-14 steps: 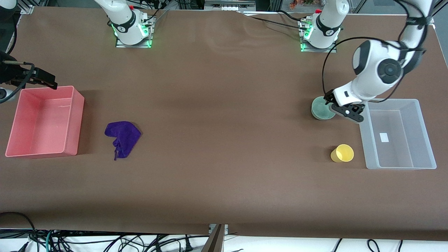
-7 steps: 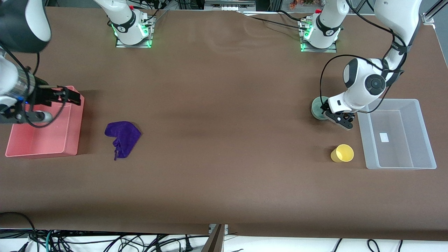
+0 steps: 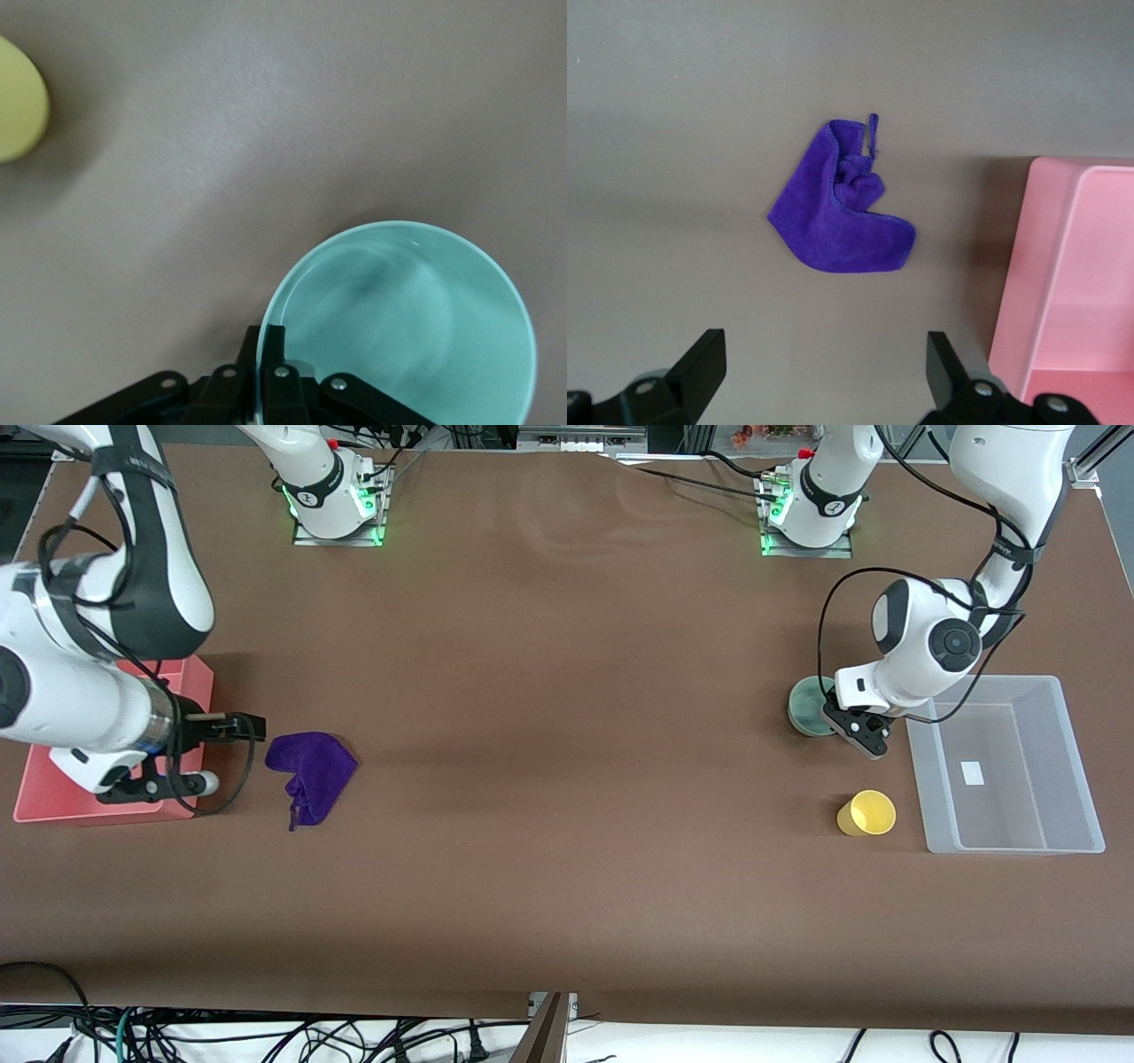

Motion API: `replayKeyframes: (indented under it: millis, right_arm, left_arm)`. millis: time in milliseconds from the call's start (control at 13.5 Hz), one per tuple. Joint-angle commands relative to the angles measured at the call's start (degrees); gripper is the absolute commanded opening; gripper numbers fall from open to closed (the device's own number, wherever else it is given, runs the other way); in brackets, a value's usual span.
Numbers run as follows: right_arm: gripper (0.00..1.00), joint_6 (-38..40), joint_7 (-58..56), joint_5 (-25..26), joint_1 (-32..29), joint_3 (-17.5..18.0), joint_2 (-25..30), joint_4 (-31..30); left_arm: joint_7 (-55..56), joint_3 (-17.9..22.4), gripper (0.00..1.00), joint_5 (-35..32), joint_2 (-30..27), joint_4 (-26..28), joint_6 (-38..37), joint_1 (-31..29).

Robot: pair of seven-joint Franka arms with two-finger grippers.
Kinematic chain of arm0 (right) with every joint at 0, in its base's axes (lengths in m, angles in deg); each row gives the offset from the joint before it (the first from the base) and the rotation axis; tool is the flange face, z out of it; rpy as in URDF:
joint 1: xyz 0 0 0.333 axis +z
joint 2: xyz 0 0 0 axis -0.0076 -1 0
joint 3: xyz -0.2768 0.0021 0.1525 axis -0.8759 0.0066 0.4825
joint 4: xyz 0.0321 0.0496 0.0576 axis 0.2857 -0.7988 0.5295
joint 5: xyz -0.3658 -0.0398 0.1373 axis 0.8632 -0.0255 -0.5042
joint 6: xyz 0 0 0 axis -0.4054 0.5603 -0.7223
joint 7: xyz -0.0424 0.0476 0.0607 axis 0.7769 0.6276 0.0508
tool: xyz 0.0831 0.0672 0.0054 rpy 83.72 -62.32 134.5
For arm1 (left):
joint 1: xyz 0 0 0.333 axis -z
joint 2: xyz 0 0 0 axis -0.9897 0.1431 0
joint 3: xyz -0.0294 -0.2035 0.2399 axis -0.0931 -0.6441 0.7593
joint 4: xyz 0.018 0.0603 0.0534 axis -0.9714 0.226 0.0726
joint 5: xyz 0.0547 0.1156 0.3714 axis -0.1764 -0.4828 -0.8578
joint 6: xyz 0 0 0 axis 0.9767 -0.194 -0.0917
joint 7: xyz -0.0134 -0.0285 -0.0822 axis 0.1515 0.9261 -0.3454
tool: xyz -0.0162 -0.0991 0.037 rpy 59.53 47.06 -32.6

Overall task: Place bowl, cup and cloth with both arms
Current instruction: 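Carry the green bowl into the clear bin while the right gripper grasps the cloth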

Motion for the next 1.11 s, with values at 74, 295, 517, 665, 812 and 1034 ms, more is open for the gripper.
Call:
replayKeyframes:
  millis: [74,295,517,665,812,1034]
  right_arm:
    - [1.0,-1.42,0.18,0.62,0.13,-0.18,-2.52,0.75]
    - [1.0,-5.01,0.53,-0.08,-0.05,-0.18,-5.68,0.31]
    - [1.0,-12.2,0.71,-0.25,0.65,-0.18,-8.5,-2.49]
    - [1.0,-20.02,0.8,-0.34,1.27,-0.18,-9.3,-6.61]
    - [1.0,-28.54,0.8,-0.34,1.01,-0.18,-10.0,-11.0]
    - [1.0,-36.66,0.8,-0.34,0.13,-0.27,-9.65,-18.04]
  left_arm:
    - [-4.82,-0.19,0.0,0.66,-6.59,-4.11,-12.48,-0.67]
    - [-5.17,0.51,0.0,0.57,-7.49,-17.97,-35.15,-1.98]
    - [-7.0,0.51,0.0,-0.56,-5.21,-24.6,-38.73,-10.83]
    - [-12.53,0.42,0.0,-3.64,0.14,-30.82,-38.47,-16.81]
    - [-15.97,0.33,0.0,-3.73,5.85,-35.67,-37.16,-21.75]
    - [-16.5,0.51,0.0,-4.26,13.06,-36.48,-27.43,-24.21]
